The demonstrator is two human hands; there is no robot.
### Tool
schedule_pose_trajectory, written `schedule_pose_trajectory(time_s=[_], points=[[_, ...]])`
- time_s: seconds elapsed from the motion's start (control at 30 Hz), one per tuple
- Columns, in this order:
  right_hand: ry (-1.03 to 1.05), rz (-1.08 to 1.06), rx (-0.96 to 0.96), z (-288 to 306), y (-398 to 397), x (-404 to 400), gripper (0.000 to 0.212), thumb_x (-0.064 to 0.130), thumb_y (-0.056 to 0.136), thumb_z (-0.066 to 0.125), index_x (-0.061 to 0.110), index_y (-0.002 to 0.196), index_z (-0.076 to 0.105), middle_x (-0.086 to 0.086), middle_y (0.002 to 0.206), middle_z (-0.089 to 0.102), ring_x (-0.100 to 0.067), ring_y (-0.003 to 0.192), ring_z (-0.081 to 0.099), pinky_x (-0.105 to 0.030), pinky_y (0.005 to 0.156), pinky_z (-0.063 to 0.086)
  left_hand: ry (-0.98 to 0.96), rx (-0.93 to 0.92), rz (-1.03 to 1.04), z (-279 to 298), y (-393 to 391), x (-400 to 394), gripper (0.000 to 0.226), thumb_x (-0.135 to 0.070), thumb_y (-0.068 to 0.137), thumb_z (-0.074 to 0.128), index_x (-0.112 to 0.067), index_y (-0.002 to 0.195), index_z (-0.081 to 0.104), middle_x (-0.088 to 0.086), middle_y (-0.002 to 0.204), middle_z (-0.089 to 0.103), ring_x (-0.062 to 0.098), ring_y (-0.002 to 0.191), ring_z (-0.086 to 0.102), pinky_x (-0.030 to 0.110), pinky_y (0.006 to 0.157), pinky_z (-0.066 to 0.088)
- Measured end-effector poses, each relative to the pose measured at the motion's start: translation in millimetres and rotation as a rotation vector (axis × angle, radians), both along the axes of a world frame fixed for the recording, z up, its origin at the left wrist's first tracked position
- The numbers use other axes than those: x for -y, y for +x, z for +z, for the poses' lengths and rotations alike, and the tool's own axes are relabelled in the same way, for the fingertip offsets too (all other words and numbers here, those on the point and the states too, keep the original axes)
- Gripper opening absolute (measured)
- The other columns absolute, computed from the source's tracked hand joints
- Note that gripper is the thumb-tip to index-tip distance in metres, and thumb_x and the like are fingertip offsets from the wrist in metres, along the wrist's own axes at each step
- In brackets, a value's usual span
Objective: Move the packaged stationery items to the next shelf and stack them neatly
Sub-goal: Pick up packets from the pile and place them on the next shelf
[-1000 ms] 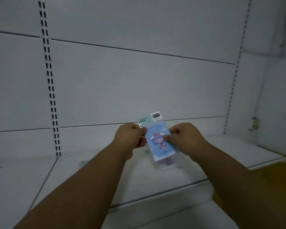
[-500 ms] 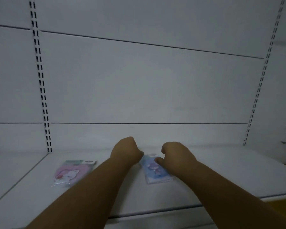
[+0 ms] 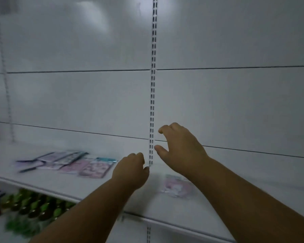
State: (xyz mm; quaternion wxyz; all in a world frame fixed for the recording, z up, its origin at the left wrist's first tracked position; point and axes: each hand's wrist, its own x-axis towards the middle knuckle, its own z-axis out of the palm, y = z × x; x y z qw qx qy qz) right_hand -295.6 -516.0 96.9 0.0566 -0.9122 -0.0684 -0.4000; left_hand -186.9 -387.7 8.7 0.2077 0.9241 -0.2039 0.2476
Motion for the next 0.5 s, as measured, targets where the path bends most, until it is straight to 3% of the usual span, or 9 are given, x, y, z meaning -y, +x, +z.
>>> schedule_pose_trajectory(time_s=[0.27, 0.43, 0.5], points=[[0.022, -0.004, -0.113, -20.8, 77.7, -168.6, 0.043, 0.047, 0.085, 0.057, 0.020, 0.117, 0.052, -0.005, 0.110, 0.055, -0.024, 0.098, 0.055, -0.037, 0.078, 0.048, 0.053, -0.035, 0.104, -23.3, 69.6, -188.3, 0.026, -0.043, 0.085, 0.053, -0.024, 0.102, 0.058, 0.000, 0.100, 0.067, 0.018, 0.087, 0.061, 0.032, 0.076, 0.053], [0.093, -0.094, -0.133, -27.3, 111.1, -200.8, 0.044, 0.048, 0.083, 0.058, 0.021, 0.118, 0.053, -0.005, 0.113, 0.055, -0.025, 0.100, 0.055, -0.036, 0.077, 0.047, 0.071, -0.105, 0.065, -21.3, 108.9, -212.8, 0.036, -0.049, 0.086, 0.050, -0.021, 0.109, 0.059, 0.003, 0.106, 0.067, 0.021, 0.093, 0.062, 0.033, 0.078, 0.051], [0.102, -0.145, -0.136, -26.3, 120.6, -200.9, 0.044, 0.048, 0.083, 0.058, 0.021, 0.118, 0.053, -0.004, 0.113, 0.056, -0.024, 0.099, 0.056, -0.035, 0.075, 0.045, 0.167, -0.127, 0.057, -20.8, 121.0, -203.3, 0.048, -0.056, 0.085, 0.047, -0.020, 0.116, 0.059, 0.004, 0.112, 0.066, 0.022, 0.098, 0.061, 0.034, 0.082, 0.050]])
